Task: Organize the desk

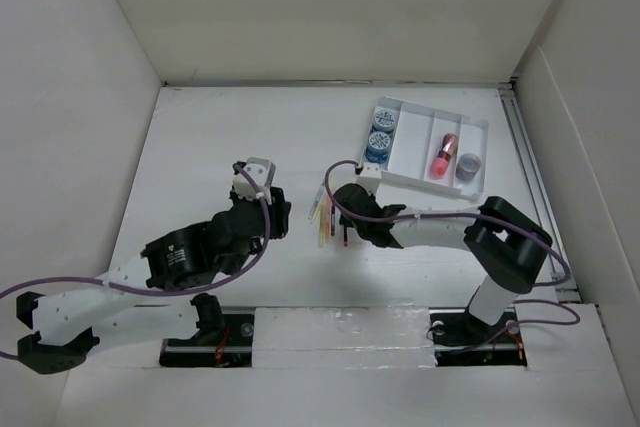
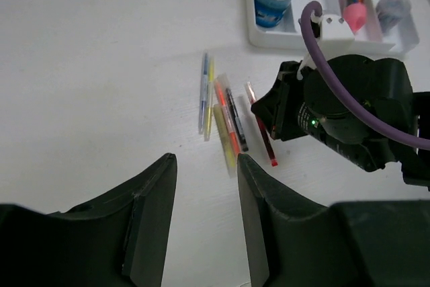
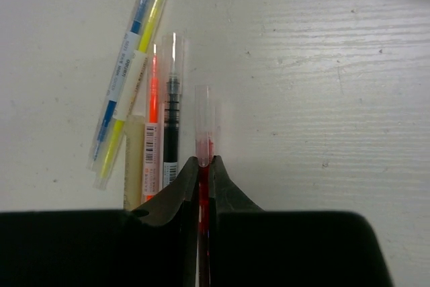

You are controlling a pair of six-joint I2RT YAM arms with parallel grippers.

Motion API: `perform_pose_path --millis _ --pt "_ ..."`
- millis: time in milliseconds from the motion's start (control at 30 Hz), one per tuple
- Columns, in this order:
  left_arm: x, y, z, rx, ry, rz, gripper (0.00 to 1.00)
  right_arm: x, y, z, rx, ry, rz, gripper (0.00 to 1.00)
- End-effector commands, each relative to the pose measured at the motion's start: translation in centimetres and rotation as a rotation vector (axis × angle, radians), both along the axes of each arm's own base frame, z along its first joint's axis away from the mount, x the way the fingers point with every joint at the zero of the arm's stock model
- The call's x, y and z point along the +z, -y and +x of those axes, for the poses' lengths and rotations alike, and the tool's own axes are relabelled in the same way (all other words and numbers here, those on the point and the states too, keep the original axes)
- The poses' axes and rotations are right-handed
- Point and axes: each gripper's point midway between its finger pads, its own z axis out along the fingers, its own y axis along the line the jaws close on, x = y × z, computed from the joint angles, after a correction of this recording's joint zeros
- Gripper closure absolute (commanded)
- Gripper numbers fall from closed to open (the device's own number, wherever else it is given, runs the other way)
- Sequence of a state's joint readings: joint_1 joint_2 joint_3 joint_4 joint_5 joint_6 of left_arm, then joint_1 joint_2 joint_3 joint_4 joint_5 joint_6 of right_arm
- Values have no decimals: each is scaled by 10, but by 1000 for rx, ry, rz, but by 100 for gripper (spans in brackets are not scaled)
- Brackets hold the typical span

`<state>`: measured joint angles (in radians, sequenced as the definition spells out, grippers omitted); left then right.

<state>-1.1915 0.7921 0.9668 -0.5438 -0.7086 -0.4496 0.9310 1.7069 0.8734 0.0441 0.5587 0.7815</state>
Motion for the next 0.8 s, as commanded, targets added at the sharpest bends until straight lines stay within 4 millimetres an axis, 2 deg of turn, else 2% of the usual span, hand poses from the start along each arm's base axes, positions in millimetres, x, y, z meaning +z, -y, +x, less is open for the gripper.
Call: perform_pose_path --millis 0,100,200,267,333,400,433,500,567,600,633,667,733,767 --pt "0 7 1 -25 21 -14 63 38 2 4 -31 77 49 100" --pt "-21 5 6 -3 12 74 63 56 13 13 -60 102 66 100" --pt "-29 1 8 16 13 119 63 73 29 26 -86 122 102 100" --pt "-25 8 5 -32 18 91 63 84 41 36 -102 139 110 100" --pt "-18 13 1 -75 34 42 62 100 65 55 -145 162 140 100" --pt "-15 10 -1 -89 47 24 61 110 81 70 -158 174 164 100" --pt "-14 9 -2 -90 49 17 61 113 96 81 -175 175 191 100" --pt "-12 6 -2 -89 52 1 60 118 109 96 -191 184 213 100" --pt "-15 8 -2 -106 40 -14 60 113 130 113 -234 175 203 100" --pt "-15 12 -4 -139 37 -23 60 119 138 122 -250 184 198 100" --pt "-15 16 -4 -152 41 -27 60 117 144 129 -261 173 195 100" --pt "-16 18 -5 -165 39 -22 60 107 163 139 -302 154 175 100" --pt "-22 23 -5 -183 23 -1 60 110 176 153 -321 151 175 100" --pt "-23 25 -6 -189 18 6 60 102 192 161 -352 136 166 100"
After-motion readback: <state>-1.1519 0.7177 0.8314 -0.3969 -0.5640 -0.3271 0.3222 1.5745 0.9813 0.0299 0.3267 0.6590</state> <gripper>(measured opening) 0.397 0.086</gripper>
